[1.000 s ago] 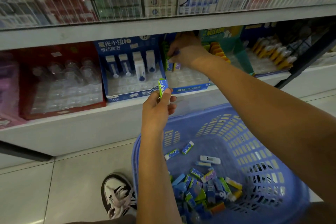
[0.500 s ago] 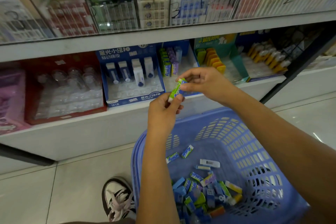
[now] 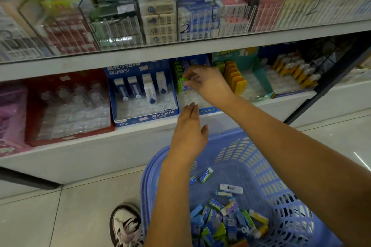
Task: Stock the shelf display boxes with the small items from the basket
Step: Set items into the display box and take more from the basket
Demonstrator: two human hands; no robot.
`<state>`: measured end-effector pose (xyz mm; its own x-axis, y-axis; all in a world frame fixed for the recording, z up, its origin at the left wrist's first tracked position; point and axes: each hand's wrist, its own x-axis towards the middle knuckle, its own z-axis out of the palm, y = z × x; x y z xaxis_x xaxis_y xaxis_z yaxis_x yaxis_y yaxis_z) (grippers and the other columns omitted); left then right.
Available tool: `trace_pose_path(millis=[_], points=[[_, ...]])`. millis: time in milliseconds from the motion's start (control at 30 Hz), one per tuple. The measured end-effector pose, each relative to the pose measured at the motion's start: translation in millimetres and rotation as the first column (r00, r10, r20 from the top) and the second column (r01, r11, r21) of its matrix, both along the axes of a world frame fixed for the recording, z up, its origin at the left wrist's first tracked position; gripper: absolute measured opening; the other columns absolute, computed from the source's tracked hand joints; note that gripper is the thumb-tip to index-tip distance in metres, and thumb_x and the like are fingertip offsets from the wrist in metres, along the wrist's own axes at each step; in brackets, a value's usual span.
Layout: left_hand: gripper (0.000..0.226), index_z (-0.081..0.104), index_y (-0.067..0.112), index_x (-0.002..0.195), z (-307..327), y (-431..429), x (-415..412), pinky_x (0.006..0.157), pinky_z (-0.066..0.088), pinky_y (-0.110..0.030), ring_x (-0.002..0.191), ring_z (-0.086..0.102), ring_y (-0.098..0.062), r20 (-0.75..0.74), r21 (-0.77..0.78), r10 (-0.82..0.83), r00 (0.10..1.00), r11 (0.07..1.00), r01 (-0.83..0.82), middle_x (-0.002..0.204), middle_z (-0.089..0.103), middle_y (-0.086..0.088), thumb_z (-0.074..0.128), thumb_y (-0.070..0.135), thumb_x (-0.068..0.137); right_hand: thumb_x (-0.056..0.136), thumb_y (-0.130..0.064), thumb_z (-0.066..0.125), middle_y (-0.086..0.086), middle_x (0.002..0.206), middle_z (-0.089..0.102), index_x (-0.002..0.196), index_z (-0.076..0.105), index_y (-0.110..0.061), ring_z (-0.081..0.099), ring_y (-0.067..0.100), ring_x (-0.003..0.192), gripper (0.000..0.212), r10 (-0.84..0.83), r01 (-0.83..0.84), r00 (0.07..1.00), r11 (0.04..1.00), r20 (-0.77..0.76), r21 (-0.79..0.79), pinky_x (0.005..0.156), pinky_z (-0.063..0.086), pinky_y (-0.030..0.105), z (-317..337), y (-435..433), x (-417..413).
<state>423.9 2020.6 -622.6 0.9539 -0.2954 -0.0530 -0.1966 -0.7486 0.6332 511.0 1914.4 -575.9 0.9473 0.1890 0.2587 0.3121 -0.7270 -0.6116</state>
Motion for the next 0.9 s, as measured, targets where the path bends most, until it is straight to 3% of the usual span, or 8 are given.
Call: trace_pose_path(millis=[267,367,500,600,667,733,800,900], points=[[0.069,0.013,0.009,0.151,-2.1,2.6,1.1,0.118,0.008,-0.026,0.147,0.003,-0.017,-0.005,-0.022,-0.011,1.000,1.000,0.011,0.160,0.009,-0.003,0.051,0.025,0.096,0.088,-0.016,0.064,0.011,0.108,0.069,0.109,0.069,-0.008,0.065,0.018,0.096,0.024,-0.040,0.034,0.998,0.994,-0.054,-0.100,0.084,0.043,0.014,-6.7,4.3,4.9],[0.070,0.014,0.009,0.151,-2.7,2.8,2.3,0.117,0.008,-0.025,0.147,0.004,-0.016,-0.007,-0.023,-0.015,1.000,1.000,0.015,0.160,0.010,-0.003,0.052,0.027,0.096,0.088,-0.022,0.065,0.011,0.122,0.058,0.112,0.070,-0.011,0.058,0.021,0.108,0.027,-0.059,0.048,0.997,0.978,-0.050,-0.201,0.094,0.042,0.020,-4.5,7.5,11.4],[0.070,0.014,0.010,0.151,-4.2,3.4,3.7,0.114,0.006,-0.021,0.147,0.003,-0.014,-0.005,-0.024,-0.025,1.000,0.999,0.025,0.160,0.009,-0.001,0.053,0.027,0.095,0.087,-0.021,0.066,0.011,0.125,0.053,0.112,0.070,-0.009,0.053,0.023,0.114,0.028,-0.057,0.034,0.993,0.975,-0.100,-0.218,0.098,0.042,0.025,-0.8,8.4,15.8],[0.062,0.025,0.008,0.149,-3.2,1.5,0.6,0.113,0.014,-0.021,0.145,0.014,-0.015,-0.010,-0.094,0.000,1.000,0.996,-0.001,0.158,0.019,-0.002,0.053,0.025,0.096,0.089,-0.025,0.064,0.010,0.126,0.054,0.114,0.067,-0.011,0.055,0.021,0.112,0.030,-0.066,0.036,0.992,0.963,-0.106,-0.266,0.096,0.041,0.024,4.1,4.5,7.3],[0.038,0.051,0.009,0.132,-3.9,-0.2,-9.0,0.100,0.034,-0.017,0.129,0.044,-0.015,0.054,-0.302,0.150,0.987,0.945,-0.127,0.140,0.048,-0.003,0.052,0.022,0.096,0.087,-0.029,0.065,0.011,0.108,0.062,0.108,0.065,-0.008,0.058,0.020,0.098,0.029,-0.058,0.040,0.995,0.977,-0.080,-0.208,0.083,0.042,0.023,8.1,-2.3,-7.1],[0.018,0.068,0.017,0.094,-5.2,-4.7,-22.5,0.075,0.044,-0.019,0.093,0.063,-0.013,0.053,-0.464,0.282,0.958,0.856,-0.227,0.102,0.069,0.001,0.051,0.022,0.096,0.085,-0.032,0.067,0.003,0.082,0.061,0.090,0.061,-0.012,0.056,0.015,0.076,0.021,-0.044,0.031,0.994,0.991,-0.098,-0.128,0.062,0.040,0.021,11.1,-17.2,-29.3],[0.031,0.064,0.022,0.068,-14.6,-11.2,-30.7,0.065,0.046,-0.025,0.070,0.064,-0.013,-0.002,-0.399,0.231,0.973,0.892,-0.213,0.075,0.070,0.004,0.050,0.023,0.095,0.083,-0.034,0.069,-0.003,0.070,0.057,0.076,0.059,-0.017,0.050,0.009,0.064,0.021,-0.008,-0.026,0.972,0.989,-0.234,-0.144,0.053,0.035,0.015,5.5,-38.5,-55.6],[0.030,0.069,0.013,0.071,-43.2,-23.2,-40.3,0.076,0.052,-0.035,0.082,0.067,-0.023,-0.269,-0.116,0.011,0.963,0.992,-0.044,0.085,0.073,-0.009,0.051,0.022,0.094,0.084,-0.031,0.069,-0.004,0.062,0.055,0.067,0.060,-0.015,0.048,0.006,0.056,0.026,0.008,-0.121,0.858,0.975,-0.513,-0.186,0.053,0.036,0.016,-27.5,-65.0,-100.2]])
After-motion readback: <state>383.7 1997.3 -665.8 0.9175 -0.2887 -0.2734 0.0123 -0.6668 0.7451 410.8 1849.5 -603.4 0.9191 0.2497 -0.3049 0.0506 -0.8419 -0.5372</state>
